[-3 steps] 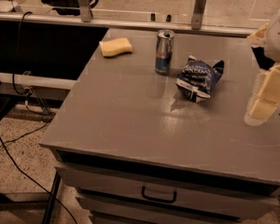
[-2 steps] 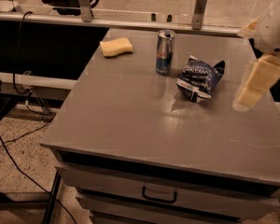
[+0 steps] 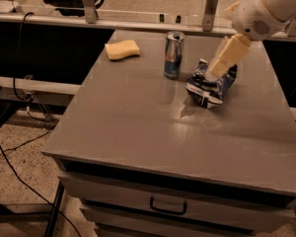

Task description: Pick redbull can

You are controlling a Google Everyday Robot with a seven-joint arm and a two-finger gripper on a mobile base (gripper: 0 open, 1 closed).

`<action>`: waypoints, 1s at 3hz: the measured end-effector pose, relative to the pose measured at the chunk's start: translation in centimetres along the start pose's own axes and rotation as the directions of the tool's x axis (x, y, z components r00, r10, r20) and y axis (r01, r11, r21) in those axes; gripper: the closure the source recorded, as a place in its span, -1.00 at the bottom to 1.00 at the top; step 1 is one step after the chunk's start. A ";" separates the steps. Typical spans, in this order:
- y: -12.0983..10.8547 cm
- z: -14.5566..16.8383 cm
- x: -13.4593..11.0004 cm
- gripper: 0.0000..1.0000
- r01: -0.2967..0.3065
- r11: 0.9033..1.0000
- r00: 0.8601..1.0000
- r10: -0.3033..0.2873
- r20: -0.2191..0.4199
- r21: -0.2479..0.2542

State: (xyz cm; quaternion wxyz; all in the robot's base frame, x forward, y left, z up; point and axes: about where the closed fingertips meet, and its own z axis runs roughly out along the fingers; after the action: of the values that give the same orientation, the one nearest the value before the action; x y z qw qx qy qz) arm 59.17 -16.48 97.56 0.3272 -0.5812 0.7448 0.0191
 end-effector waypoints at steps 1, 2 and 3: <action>-3.2 5.3 -3.1 -1.00 -0.089 0.995 0.982 0.096 0.164 -0.050; -4.6 8.9 -4.2 -1.00 -0.144 0.985 0.965 0.161 0.207 -0.095; -5.8 11.2 -4.5 -1.00 -0.186 0.975 0.950 0.210 0.232 -0.121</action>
Offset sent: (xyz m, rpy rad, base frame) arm 0.1248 0.0763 -0.0497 0.3635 0.1047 -0.0262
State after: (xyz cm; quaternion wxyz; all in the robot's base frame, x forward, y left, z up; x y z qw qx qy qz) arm 70.00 -9.89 93.08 0.3835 -0.5122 0.7518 0.1591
